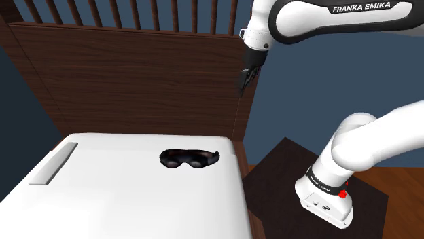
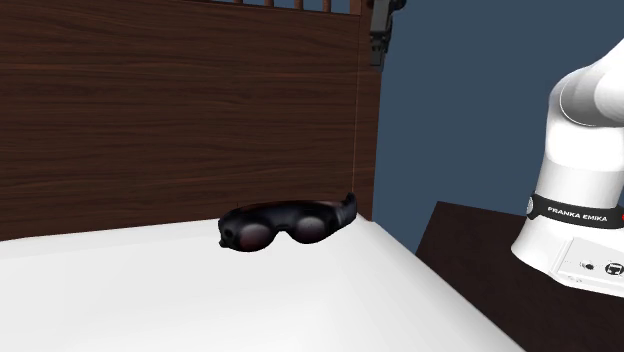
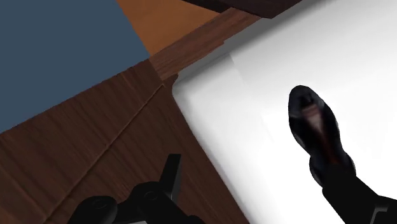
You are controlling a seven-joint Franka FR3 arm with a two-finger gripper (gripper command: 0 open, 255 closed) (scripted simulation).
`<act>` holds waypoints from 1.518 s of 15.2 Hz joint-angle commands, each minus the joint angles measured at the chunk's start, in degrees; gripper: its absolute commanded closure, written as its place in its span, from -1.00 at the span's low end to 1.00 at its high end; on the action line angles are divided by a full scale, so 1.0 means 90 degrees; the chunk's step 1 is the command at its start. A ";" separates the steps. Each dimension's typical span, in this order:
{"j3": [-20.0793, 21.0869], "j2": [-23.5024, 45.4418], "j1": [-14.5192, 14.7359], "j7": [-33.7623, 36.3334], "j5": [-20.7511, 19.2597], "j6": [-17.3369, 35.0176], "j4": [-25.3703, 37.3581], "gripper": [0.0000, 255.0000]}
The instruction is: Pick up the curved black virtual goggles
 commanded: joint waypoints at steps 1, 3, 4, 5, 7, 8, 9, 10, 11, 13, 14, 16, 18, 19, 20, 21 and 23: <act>0.0220 0.0335 0.0071 0.0039 -0.0031 0.0286 0.0013 -1.00; 0.0447 0.0696 0.0129 0.0100 -0.0088 0.0573 0.0042 -1.00; 0.0561 0.0884 0.0155 0.0137 -0.0128 0.0713 0.0065 -1.00; 0.0675 0.1076 0.0177 0.0178 -0.0176 0.0850 0.0094 -1.00; 0.0903 0.1474 0.0213 0.0275 -0.0299 0.1115 0.0167 -1.00; 0.1017 0.1680 0.0228 0.0333 -0.0375 0.1242 0.0212 -1.00; 0.1130 0.1891 0.0241 0.0396 -0.0463 0.1365 0.0263 -1.00; 0.1242 0.2107 0.0253 0.0467 -0.0563 0.1484 0.0319 -1.00; 0.1352 0.2328 0.0264 0.0545 -0.0675 0.1597 0.0380 -1.00; 0.1562 0.2784 0.0288 0.0723 -0.0939 0.1805 0.0520 -1.00; 0.1661 0.3020 0.0303 0.0824 -0.1092 0.1899 0.0598 -1.00; 0.1840 0.3507 0.0344 0.1048 -0.1439 0.2063 0.0772 -1.00; 0.1980 0.4012 0.0416 0.1296 -0.1833 0.2191 0.0970 -1.00; 0.2034 0.4270 0.0465 0.1425 -0.2044 0.2240 0.1079 -1.00; 0.2071 0.4530 0.0528 0.1555 -0.2260 0.2279 0.1193 -1.00; 0.2094 0.4790 0.0604 0.1683 -0.2477 0.2309 0.1313 -1.00; 0.2102 0.5309 0.0789 0.1923 -0.2906 0.2343 0.1570 -1.00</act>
